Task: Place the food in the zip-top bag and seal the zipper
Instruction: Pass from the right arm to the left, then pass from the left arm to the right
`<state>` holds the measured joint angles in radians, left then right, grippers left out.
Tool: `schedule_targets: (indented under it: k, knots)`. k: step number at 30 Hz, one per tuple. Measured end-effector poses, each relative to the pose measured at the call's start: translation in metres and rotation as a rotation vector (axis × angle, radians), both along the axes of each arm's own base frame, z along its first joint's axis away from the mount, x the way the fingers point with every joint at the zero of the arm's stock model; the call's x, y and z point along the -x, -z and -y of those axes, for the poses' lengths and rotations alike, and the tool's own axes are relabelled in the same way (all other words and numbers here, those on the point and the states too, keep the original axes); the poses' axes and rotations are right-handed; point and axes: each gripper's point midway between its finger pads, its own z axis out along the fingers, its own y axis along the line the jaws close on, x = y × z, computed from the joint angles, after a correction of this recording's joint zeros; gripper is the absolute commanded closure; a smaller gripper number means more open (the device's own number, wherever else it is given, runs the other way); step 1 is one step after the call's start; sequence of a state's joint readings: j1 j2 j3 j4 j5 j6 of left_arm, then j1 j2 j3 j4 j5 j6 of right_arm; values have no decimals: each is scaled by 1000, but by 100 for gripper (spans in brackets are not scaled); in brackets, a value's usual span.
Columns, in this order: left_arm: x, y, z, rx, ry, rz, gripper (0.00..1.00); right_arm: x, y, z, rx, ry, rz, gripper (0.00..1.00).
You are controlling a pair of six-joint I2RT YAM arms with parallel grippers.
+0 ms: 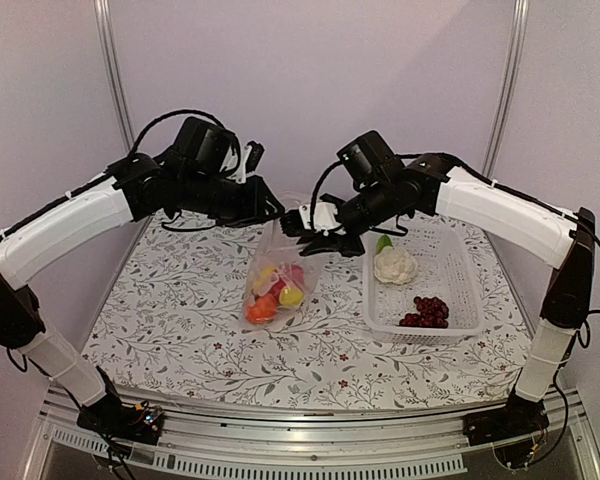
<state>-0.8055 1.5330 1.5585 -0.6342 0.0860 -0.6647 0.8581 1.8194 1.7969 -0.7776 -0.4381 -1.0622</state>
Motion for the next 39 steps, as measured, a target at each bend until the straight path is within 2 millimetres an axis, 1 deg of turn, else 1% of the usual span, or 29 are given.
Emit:
schedule_targets:
  k: [1, 4, 11, 17, 22, 23, 25, 27, 28, 34, 36, 39]
  knots:
    - [0, -1, -1, -9, -1, -3, 72, 0, 0, 0, 1, -3, 4, 97]
    - [1, -2, -7, -41, -17, -26, 70, 2, -2, -2, -3, -8, 8, 98]
    - [14, 16, -23, -127, -42, -102, 70, 4, -6, -6, -20, -2, 0, 97]
    - [20, 13, -26, -122, -42, -104, 72, 6, -12, -12, -45, 6, -13, 97]
    - [25, 13, -22, -128, -28, -110, 75, 5, -25, -18, -80, 31, -14, 96]
    - [26, 12, -21, -129, -26, -110, 77, 4, -27, -19, -87, 41, -12, 96]
    - [27, 9, -20, -127, -30, -110, 89, 2, -31, -21, -101, 61, -16, 96]
    - [26, 6, -22, -132, -40, -105, 98, 1, -34, -22, -112, 74, -22, 94]
    - [25, 6, -23, -137, -49, -101, 100, 0, -34, -22, -115, 79, -27, 91]
    - [20, 9, -34, -185, -102, -84, 100, 3, -34, -23, -120, 88, -60, 58]
    - [17, 10, -37, -198, -117, -72, 100, 6, -33, -23, -119, 89, -84, 52]
    - [15, 9, -40, -212, -127, -54, 100, 12, -31, -21, -111, 89, -132, 48]
